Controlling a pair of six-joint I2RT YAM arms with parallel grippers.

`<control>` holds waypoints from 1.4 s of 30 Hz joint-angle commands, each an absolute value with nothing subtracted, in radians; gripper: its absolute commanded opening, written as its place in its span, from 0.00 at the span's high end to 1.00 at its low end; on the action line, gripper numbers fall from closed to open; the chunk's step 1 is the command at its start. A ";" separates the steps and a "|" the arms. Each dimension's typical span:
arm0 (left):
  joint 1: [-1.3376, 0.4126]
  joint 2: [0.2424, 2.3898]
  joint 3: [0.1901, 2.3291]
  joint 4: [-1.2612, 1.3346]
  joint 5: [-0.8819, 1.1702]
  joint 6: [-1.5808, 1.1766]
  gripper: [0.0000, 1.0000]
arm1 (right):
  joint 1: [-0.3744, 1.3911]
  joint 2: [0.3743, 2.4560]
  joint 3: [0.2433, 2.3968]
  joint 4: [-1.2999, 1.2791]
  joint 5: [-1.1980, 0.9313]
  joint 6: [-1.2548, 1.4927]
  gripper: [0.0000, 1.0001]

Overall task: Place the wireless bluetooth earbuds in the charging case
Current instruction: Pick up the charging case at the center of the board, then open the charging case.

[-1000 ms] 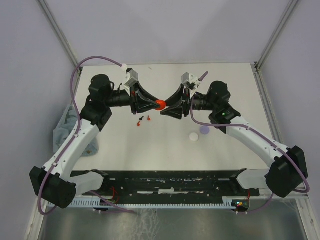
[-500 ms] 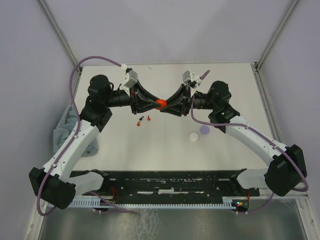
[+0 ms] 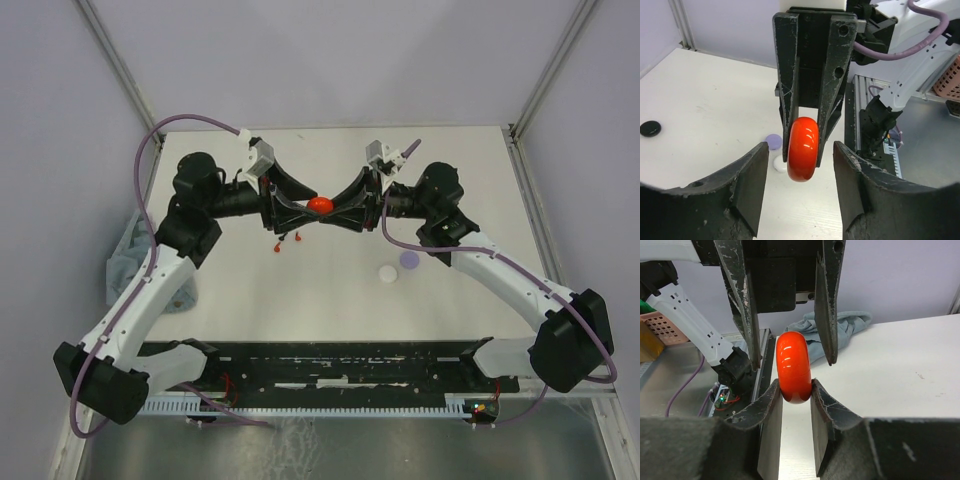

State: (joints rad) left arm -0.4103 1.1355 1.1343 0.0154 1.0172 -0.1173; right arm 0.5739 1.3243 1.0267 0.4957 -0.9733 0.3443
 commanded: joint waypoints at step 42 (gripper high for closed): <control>-0.414 1.150 1.151 -0.420 0.164 -0.297 0.30 | 0.572 1.221 0.795 0.363 -0.544 0.046 0.93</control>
State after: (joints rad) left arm -0.4156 1.1469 1.2095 -0.2935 0.3794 -0.2222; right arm 0.5713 1.2716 0.8406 0.3683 -0.6891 0.1249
